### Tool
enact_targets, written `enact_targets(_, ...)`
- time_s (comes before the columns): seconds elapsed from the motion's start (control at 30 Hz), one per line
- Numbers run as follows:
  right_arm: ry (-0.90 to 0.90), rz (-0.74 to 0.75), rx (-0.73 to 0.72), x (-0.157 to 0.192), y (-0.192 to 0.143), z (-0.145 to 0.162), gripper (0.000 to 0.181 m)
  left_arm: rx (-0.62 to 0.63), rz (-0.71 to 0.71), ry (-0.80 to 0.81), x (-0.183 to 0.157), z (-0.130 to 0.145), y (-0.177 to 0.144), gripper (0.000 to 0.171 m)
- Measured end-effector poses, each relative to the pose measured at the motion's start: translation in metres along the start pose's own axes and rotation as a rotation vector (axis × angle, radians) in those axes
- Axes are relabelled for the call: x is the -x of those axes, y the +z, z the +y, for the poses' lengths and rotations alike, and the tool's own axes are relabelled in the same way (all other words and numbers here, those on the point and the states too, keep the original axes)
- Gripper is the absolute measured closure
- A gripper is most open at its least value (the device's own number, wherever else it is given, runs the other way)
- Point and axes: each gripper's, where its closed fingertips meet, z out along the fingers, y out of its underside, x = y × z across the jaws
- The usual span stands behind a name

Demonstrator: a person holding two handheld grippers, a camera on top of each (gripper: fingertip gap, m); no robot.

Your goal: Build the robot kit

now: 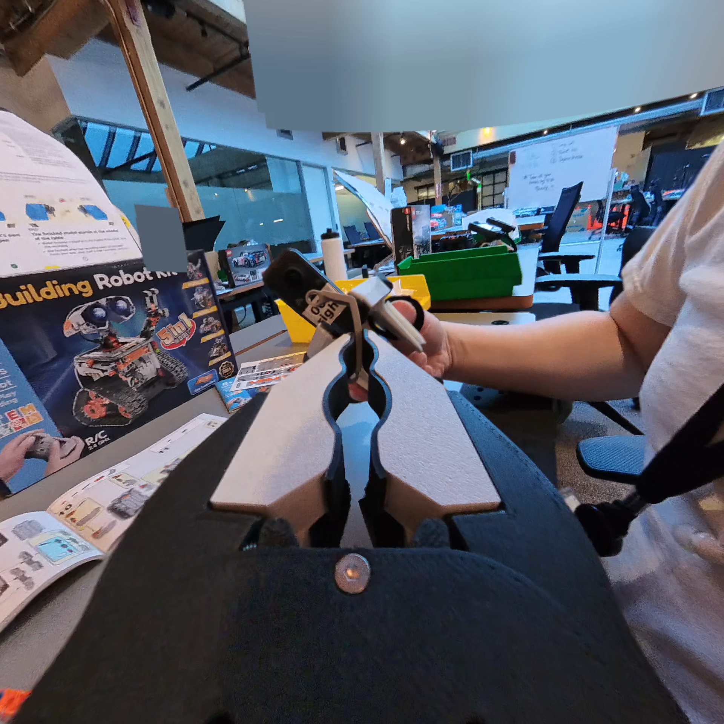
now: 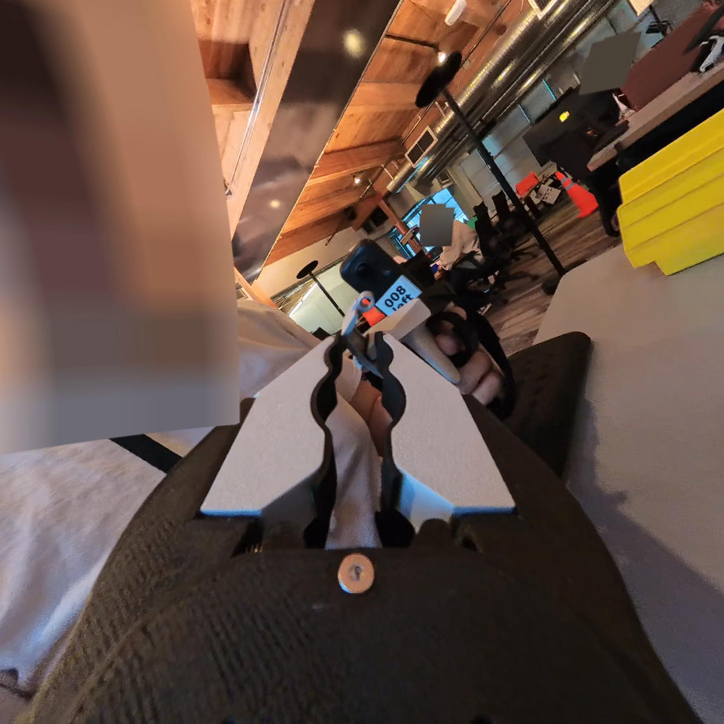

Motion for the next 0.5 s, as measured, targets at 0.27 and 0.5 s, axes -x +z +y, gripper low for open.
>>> enact_targets(0.27, 0.031, 0.041, 0.000, -0.014, 0.004, 0.006, 0.178, 0.025, -0.004, -0.092, 0.006, 0.013, -0.015, 0.156)
enact_targets(0.5, -0.556, 0.567, 1.058, -0.121, -0.048, -0.002, 0.177, 0.106, -0.250, -0.085, 0.054, 0.016, -0.073, 0.136)
